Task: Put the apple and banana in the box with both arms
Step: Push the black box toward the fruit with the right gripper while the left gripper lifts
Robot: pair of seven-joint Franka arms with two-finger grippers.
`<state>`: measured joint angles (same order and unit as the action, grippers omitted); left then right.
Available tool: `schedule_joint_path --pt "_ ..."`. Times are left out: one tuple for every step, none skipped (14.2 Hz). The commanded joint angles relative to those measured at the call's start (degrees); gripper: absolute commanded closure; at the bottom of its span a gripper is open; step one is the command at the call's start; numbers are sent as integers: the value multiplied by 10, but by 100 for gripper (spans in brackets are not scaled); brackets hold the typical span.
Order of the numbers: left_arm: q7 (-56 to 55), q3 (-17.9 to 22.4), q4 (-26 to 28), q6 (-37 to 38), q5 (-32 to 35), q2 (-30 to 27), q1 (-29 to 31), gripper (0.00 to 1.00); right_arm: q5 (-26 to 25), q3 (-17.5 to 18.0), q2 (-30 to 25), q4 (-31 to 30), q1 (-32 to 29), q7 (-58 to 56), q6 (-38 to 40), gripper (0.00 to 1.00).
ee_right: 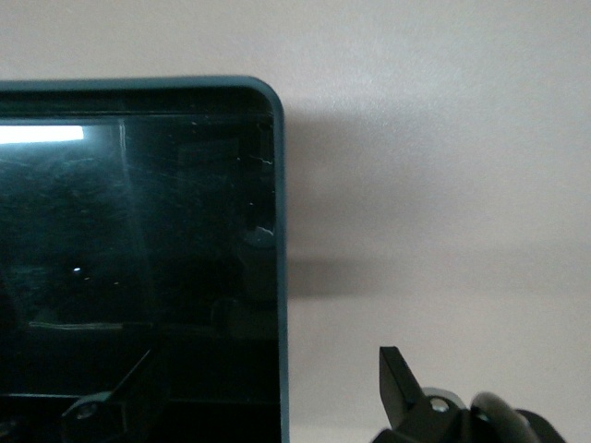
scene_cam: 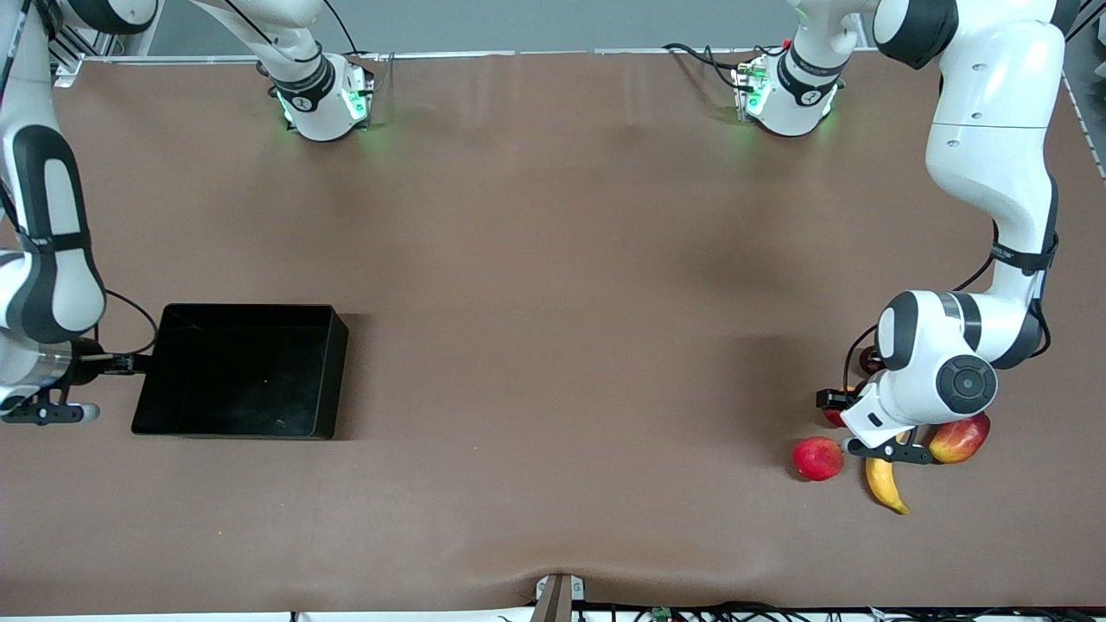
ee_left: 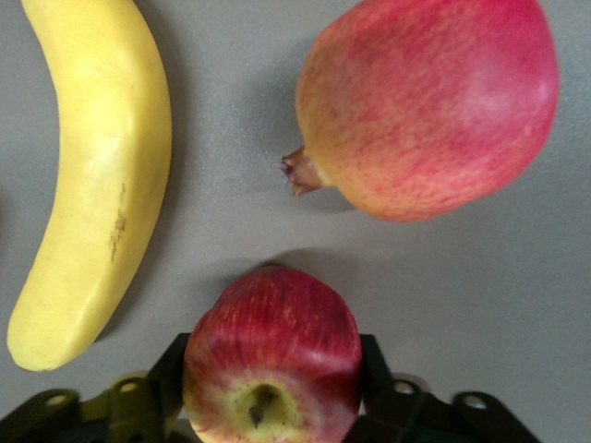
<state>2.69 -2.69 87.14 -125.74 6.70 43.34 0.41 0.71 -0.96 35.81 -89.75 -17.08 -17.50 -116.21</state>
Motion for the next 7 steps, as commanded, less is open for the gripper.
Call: schedule_joint_path --pt "6 0 -6 -1 8 -3 2 100 6 9 -1 -7 -15 -13 -5 21" --pt "9 0 -7 0 8 -5 2 100 6 9 0 -15 -18 -24 -5 34" --pt "9 -1 -7 1 8 -8 0 100 10 10 0 -24 -18 -35 -6 50" --pt "2 -2 -7 5 7 -19 -1 100 13 9 0 -25 -18 -39 -5 68" --pt "1 -5 -5 8 6 -31 -1 100 13 10 0 -25 -22 -39 -6 78" --pt "0 -5 -5 19 1 -44 -1 100 15 10 0 -26 -23 -39 -5 79" --pt "-1 -6 -6 32 -1 -53 -2 100 18 10 0 -26 -23 -39 -4 81"
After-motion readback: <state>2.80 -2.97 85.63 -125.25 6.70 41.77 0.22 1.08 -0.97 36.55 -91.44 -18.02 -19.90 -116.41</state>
